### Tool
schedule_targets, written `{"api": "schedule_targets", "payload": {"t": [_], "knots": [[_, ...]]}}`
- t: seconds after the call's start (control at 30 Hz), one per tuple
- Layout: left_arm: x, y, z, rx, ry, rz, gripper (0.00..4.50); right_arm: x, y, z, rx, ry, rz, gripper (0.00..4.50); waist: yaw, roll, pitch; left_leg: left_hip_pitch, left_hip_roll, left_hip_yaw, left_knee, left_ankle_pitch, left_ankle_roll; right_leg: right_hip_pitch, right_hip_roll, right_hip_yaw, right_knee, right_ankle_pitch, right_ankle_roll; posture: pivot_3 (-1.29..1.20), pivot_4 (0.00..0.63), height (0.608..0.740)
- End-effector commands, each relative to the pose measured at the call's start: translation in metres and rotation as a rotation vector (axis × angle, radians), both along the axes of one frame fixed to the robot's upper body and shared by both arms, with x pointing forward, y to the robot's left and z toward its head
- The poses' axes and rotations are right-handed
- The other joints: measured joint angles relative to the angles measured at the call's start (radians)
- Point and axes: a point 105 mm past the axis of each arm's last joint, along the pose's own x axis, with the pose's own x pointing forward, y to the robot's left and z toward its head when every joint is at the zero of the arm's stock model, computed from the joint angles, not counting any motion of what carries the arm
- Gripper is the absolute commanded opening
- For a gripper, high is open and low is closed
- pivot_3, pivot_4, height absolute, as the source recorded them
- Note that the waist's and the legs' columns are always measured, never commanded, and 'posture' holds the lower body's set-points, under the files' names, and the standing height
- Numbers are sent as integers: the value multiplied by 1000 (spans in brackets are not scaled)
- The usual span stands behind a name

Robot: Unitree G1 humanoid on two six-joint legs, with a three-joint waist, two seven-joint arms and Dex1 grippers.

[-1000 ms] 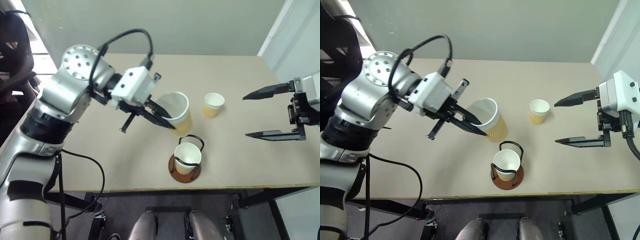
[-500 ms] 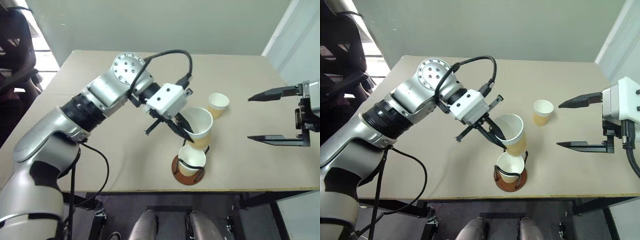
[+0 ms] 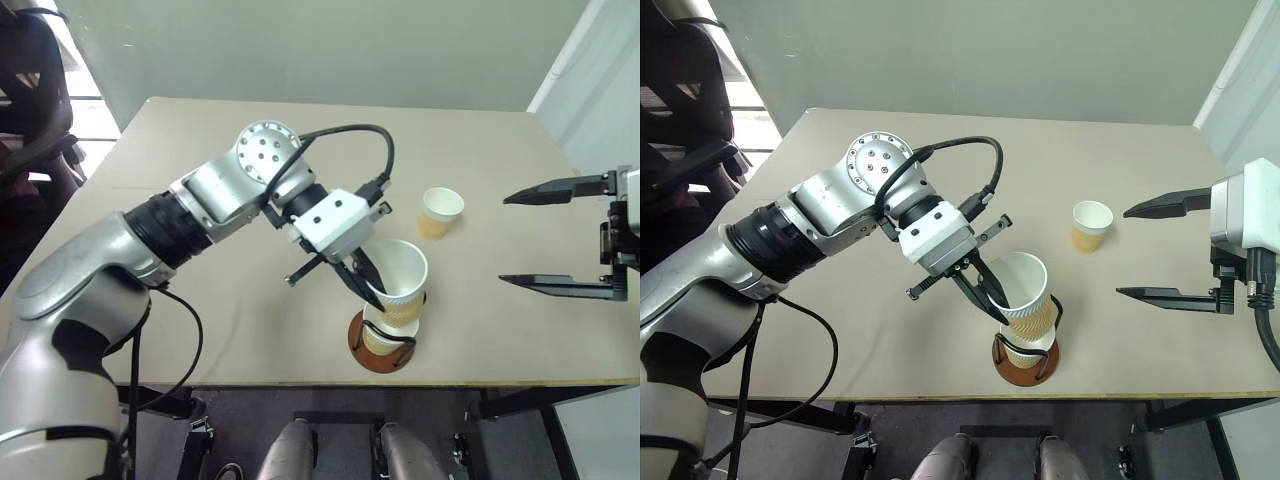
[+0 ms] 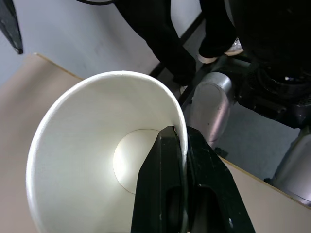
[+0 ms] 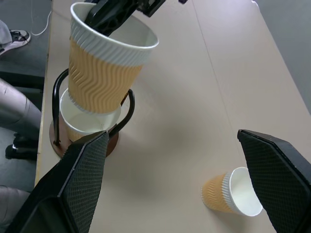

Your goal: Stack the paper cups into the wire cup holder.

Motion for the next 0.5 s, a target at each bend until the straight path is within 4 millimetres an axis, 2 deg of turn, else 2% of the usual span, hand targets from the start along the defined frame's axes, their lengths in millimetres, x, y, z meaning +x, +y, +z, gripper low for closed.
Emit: {"api": "schedule_targets", "payload": {"t": [0.03, 0.5], "knots": [[-6, -2, 4, 16, -23, -65, 29, -5, 0, 11, -3, -57, -10, 4343, 0, 0, 0, 0, 0, 0, 0, 0, 0, 0, 0, 0, 0, 0, -1, 0, 150, 740], [2, -5, -6, 48, -92, -60, 29, -4, 0, 11, 4, -68, -22, 4343, 0, 0, 0, 0, 0, 1, 2, 0, 0, 1, 0, 1, 0, -1, -2, 0, 150, 740]]}}
